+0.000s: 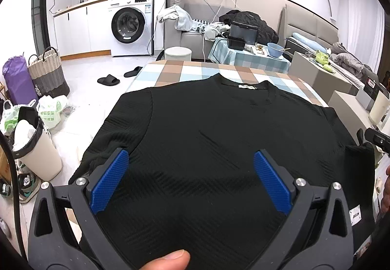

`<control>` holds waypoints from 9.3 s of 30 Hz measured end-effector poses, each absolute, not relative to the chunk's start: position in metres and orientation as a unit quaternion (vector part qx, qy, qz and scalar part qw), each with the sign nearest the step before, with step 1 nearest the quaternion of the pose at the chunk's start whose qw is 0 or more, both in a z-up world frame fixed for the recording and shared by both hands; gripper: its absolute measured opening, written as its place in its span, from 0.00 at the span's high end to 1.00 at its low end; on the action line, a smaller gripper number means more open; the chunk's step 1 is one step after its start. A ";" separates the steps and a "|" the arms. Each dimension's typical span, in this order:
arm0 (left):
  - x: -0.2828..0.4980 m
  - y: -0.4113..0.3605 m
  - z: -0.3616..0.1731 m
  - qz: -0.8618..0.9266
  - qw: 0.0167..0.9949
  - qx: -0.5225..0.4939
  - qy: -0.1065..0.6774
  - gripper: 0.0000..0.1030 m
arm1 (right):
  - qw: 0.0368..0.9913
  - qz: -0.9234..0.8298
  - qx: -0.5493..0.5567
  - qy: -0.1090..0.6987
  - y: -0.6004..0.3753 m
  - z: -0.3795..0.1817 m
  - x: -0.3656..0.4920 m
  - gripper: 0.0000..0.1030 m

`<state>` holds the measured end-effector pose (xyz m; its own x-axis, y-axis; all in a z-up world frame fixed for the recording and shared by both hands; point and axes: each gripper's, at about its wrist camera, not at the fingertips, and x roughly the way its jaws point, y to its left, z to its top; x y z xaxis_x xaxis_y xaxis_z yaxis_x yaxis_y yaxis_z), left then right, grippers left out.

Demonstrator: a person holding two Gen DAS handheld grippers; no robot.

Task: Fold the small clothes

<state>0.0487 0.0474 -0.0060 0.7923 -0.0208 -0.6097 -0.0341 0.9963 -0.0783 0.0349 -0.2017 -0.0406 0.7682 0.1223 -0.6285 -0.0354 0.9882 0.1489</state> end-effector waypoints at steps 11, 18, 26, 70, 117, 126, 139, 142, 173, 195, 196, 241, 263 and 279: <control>0.088 0.072 -0.010 0.030 0.939 -0.056 0.339 0.01 | 0.917 -0.079 0.171 0.352 -0.288 -0.043 0.044 0.02; 0.109 0.094 -0.019 0.052 0.933 -0.069 0.350 0.01 | 0.866 -0.154 0.278 0.387 -0.359 -0.077 0.046 0.16; 0.122 0.103 -0.032 0.076 0.925 -0.057 0.367 0.01 | 0.832 -0.181 0.313 0.420 -0.387 -0.109 0.071 0.32; 0.054 0.207 -0.057 0.177 0.877 -0.211 0.394 0.07 | 0.876 0.161 0.092 0.446 -0.190 -0.065 0.107 0.55; 0.164 0.055 -0.068 -0.005 0.911 -0.124 0.394 0.29 | 0.886 0.107 0.153 0.425 -0.230 -0.072 0.060 0.49; 0.108 0.069 -0.050 0.066 0.917 -0.046 0.392 0.25 | 0.891 0.098 0.144 0.418 -0.233 -0.069 0.055 0.32; 0.045 0.053 -0.075 0.009 0.881 -0.093 0.463 0.25 | 0.898 0.095 0.124 0.412 -0.237 -0.065 0.027 0.27; 0.036 0.050 -0.079 0.018 0.883 -0.079 0.462 0.25 | 0.898 0.095 0.122 0.412 -0.237 -0.065 0.021 0.27; 0.000 0.183 -0.093 0.137 0.884 -0.114 0.433 0.24 | 0.875 0.047 0.114 0.469 -0.283 -0.105 0.011 0.38; 0.001 0.165 -0.078 0.056 0.915 -0.139 0.374 0.96 | 0.895 0.153 0.146 0.393 -0.298 -0.092 -0.015 0.96; -0.008 0.163 -0.070 0.049 0.920 -0.146 0.361 0.96 | 0.901 0.159 0.151 0.374 -0.302 -0.085 -0.021 0.96; 0.120 0.154 -0.124 0.024 0.888 -0.110 0.445 0.91 | 0.871 0.103 0.133 0.461 -0.304 -0.123 0.085 0.77; 0.007 0.182 -0.091 0.037 0.902 -0.147 0.404 0.51 | 0.878 0.099 0.158 0.442 -0.332 -0.110 0.006 0.61; -0.013 0.166 -0.075 0.015 0.919 -0.141 0.367 0.98 | 0.916 0.107 0.129 0.364 -0.326 -0.081 -0.015 0.96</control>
<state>-0.0125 0.1657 -0.0751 0.7297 -0.0759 -0.6795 -0.1310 0.9599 -0.2480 -0.0148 -0.3256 -0.0808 0.7118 0.2907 -0.6394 -0.1026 0.9436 0.3148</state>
